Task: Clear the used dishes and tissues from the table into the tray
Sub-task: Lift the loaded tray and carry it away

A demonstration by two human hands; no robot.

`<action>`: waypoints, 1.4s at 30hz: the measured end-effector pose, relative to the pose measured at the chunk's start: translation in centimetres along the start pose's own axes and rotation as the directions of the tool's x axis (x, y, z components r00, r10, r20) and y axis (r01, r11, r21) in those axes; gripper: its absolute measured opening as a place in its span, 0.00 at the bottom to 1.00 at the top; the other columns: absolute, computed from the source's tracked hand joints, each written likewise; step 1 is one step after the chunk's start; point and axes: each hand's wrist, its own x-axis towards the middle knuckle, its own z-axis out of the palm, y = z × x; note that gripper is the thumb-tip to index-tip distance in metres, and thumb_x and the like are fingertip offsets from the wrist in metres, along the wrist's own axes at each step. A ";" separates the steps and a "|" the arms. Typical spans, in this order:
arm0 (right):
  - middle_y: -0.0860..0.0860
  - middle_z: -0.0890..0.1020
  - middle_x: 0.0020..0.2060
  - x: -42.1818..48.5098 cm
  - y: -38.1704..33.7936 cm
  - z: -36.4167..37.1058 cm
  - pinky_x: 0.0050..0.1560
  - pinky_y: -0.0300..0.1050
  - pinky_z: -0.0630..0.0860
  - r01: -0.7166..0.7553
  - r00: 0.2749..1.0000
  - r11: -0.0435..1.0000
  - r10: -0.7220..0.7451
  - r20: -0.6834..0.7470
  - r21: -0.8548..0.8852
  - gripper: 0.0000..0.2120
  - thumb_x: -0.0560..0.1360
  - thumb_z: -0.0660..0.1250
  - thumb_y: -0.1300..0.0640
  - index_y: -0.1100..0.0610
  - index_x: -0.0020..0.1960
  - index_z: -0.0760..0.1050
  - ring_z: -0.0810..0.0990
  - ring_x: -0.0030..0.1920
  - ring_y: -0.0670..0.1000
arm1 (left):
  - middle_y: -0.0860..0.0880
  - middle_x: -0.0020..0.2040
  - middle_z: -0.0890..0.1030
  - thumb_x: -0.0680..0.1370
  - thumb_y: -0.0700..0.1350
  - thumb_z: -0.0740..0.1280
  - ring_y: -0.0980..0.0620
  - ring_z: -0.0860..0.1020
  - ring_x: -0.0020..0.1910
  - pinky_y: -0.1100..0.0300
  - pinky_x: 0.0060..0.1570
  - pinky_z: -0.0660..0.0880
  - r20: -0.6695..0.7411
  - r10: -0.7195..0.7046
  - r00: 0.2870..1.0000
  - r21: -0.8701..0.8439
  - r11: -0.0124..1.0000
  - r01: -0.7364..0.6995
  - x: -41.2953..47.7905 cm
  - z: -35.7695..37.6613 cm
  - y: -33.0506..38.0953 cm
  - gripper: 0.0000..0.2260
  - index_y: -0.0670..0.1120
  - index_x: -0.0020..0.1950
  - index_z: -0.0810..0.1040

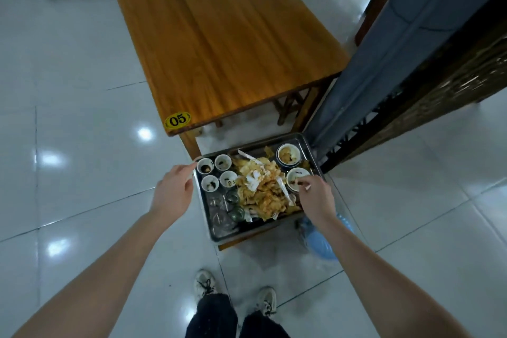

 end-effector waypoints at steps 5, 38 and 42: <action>0.53 0.80 0.44 0.7 0.6 -0.3 0.36 0.52 0.76 0.068 0.998 0.998 -0.068 -0.003 0.005 0.08 0.76 0.60 0.62 0.62 0.47 0.77 0.78 0.39 0.52 | 0.43 0.66 0.72 0.81 0.39 0.58 0.43 0.72 0.63 0.48 0.62 0.69 0.026 -0.081 0.996 -0.009 0.997 0.081 -0.9 2.0 0.2 0.19 0.48 0.72 0.68; 0.49 0.79 0.56 18.6 12.6 3.3 0.51 0.38 0.70 0.263 0.928 0.964 -0.266 0.261 0.047 0.17 0.76 0.66 0.60 0.53 0.64 0.74 0.76 0.54 0.46 | 0.39 0.66 0.72 0.80 0.38 0.60 0.37 0.73 0.63 0.41 0.62 0.69 -0.029 -0.480 0.877 -0.163 0.868 0.470 2.3 16.7 0.3 0.22 0.46 0.74 0.63; 0.52 0.77 0.59 20.8 15.9 6.3 0.55 0.46 0.73 0.326 0.900 0.945 -0.297 0.320 -0.040 0.17 0.76 0.63 0.60 0.55 0.65 0.73 0.76 0.57 0.50 | 0.37 0.66 0.72 0.80 0.39 0.60 0.36 0.73 0.62 0.41 0.63 0.69 -0.039 -0.507 0.861 -0.177 0.852 0.493 4.0 19.4 -2.4 0.22 0.46 0.75 0.62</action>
